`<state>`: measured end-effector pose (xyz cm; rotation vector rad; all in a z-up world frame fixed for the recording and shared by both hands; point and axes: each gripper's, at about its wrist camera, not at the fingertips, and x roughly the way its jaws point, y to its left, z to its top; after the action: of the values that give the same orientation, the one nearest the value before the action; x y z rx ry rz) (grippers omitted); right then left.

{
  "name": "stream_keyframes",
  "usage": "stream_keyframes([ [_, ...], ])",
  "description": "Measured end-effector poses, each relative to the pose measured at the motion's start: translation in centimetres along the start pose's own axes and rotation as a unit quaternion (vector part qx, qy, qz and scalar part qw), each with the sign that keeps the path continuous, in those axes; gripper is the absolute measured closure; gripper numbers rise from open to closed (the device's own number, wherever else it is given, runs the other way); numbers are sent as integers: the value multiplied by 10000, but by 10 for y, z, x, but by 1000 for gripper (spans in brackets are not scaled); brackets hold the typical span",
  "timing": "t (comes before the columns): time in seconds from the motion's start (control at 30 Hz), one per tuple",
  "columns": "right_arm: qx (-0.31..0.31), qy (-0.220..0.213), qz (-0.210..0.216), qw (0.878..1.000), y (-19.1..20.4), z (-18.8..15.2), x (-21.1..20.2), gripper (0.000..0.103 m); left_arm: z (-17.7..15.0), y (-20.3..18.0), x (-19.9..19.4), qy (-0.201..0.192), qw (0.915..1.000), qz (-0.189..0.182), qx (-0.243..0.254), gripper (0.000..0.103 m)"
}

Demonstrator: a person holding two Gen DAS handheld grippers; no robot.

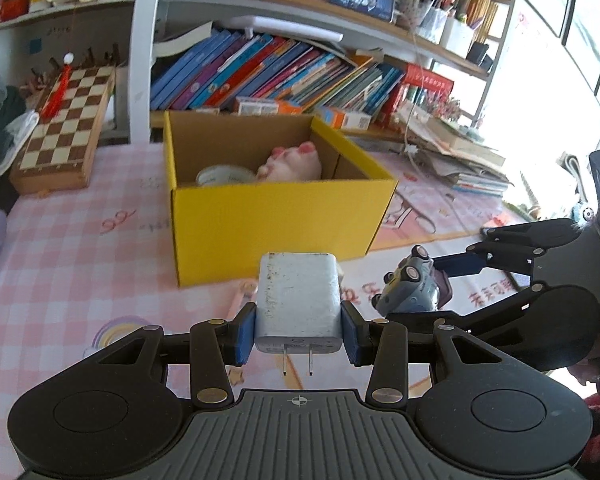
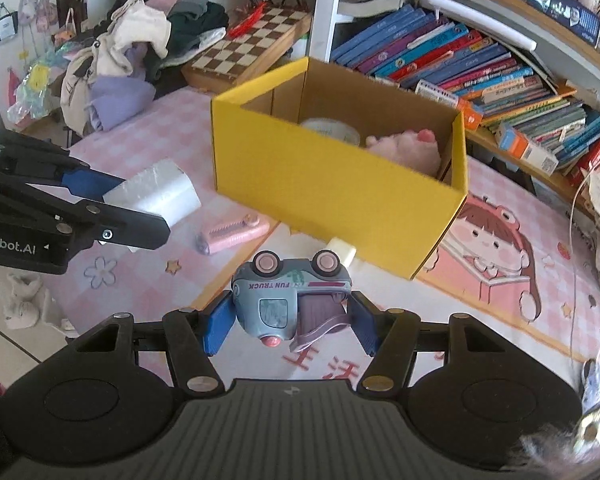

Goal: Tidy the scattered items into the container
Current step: 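Lift the white charger and grey toy truck toward the yellow box, then lower the white charger with the left gripper while the right gripper lowers the truck into the box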

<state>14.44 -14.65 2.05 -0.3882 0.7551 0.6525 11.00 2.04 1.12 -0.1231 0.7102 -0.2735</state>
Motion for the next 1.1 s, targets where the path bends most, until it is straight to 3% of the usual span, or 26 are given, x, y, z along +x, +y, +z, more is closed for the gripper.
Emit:
stream_keyframes([
  [0.53, -428, -410, -94, 9982, -48, 54, -16, 44, 56, -9, 11, -421, 9983, -120, 372, 62],
  [1.1, -774, -792, -73, 9938, -101, 115, 16, 44, 98, 11, 39, -640, 9966, 505, 137, 62],
])
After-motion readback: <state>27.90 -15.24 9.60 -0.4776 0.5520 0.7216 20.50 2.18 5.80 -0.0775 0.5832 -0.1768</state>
